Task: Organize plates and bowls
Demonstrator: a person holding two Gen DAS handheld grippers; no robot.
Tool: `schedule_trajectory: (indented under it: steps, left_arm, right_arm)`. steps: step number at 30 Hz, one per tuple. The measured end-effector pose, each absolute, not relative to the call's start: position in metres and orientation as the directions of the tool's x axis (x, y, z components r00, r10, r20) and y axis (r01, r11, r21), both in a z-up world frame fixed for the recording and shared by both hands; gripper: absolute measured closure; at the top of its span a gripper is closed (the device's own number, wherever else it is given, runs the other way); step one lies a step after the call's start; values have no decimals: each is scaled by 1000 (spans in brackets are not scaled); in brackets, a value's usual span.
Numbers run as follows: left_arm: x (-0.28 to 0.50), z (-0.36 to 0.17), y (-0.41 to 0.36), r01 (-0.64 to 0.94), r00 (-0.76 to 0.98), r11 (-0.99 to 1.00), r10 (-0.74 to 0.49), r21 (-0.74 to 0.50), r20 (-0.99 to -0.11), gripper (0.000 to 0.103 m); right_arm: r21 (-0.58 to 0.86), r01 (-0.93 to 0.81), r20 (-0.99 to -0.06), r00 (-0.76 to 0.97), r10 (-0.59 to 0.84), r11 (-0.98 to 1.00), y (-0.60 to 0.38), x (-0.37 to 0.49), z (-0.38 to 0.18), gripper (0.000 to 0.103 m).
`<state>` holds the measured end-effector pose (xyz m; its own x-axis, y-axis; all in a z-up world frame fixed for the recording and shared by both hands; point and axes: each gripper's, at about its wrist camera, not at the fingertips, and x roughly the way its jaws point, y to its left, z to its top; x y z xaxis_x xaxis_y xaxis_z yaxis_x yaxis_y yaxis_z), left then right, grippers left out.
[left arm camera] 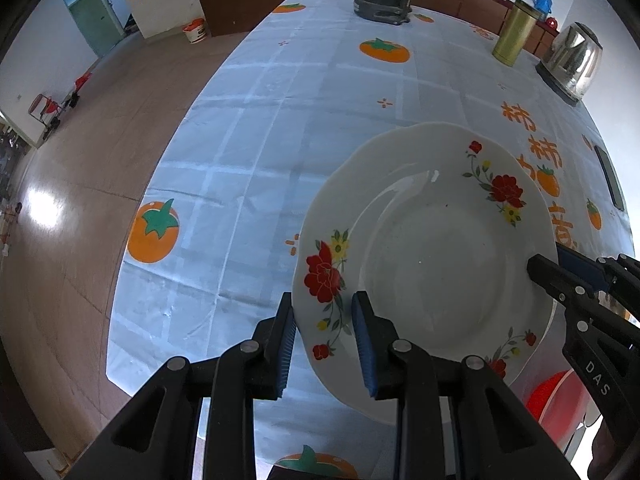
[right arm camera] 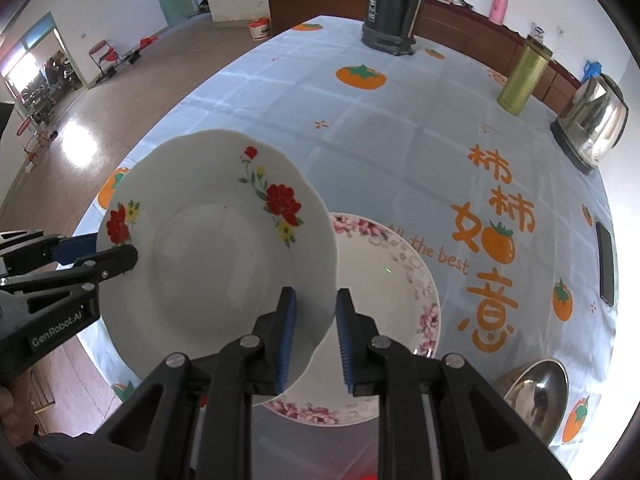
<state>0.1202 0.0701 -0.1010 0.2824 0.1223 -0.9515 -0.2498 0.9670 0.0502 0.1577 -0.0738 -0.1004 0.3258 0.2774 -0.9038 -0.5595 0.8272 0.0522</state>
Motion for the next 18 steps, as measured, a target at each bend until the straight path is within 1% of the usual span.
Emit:
schedule_trajectory:
  steps: [18]
  left_arm:
    - [126, -100, 42, -199, 290, 979, 105, 47, -951, 73]
  right_arm:
    - [48, -519, -903, 342, 258, 854, -106, 157, -100, 83]
